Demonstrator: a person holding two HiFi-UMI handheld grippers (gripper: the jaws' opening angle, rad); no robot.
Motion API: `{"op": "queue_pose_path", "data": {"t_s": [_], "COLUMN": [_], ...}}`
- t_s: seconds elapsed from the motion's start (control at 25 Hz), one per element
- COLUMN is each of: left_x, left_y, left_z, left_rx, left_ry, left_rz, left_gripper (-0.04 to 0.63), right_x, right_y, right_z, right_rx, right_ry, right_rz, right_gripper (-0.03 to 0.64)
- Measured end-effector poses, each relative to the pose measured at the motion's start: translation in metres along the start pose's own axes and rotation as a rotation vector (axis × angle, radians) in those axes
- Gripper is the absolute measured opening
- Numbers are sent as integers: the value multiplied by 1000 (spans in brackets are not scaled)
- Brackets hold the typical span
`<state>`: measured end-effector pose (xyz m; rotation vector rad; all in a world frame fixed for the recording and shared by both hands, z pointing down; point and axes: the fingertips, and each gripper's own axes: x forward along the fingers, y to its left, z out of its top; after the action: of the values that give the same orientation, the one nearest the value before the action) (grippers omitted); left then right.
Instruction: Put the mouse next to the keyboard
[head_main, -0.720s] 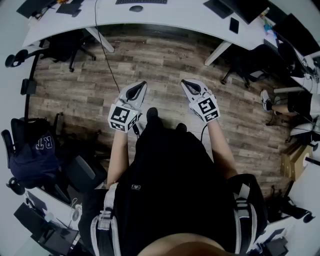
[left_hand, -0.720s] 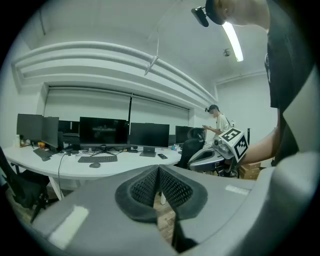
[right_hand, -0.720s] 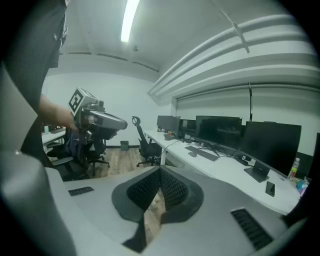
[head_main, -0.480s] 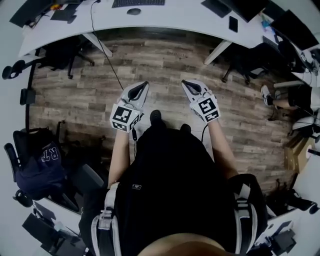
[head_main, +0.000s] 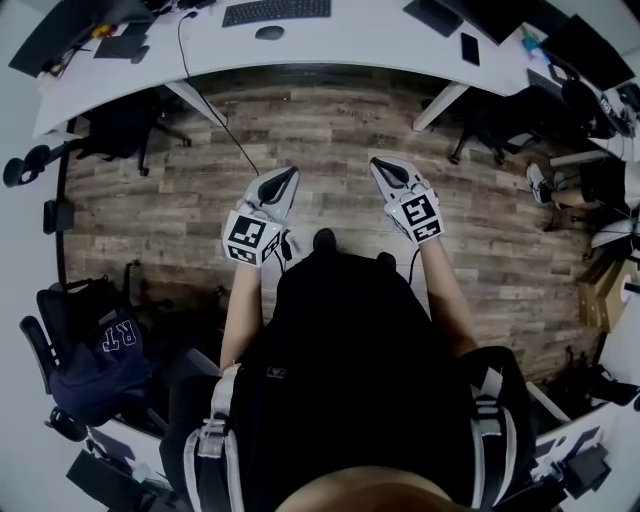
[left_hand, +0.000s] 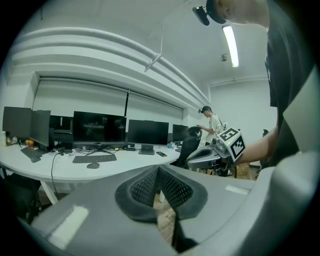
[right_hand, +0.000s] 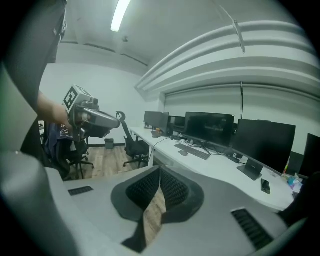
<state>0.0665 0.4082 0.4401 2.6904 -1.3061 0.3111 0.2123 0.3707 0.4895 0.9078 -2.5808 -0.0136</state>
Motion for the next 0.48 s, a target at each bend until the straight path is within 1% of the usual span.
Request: {"op": "queue_pose_path", "data": {"t_s": [0.28,0.48], "left_x": [6,8], "left_y": [14,17], "left_z": [1,1], "left_rx": [-33,-27], "left_ry": [-13,-10], "left_rz": [-22,-35], "left_gripper": [13,56], "right_x": [17,22], "right_y": [-2,-2], "right_z": [4,13], "right_rx": [4,9], "right_ry": [1,-18], "right_rz": [2,12], "right_gripper": [87,176]}}
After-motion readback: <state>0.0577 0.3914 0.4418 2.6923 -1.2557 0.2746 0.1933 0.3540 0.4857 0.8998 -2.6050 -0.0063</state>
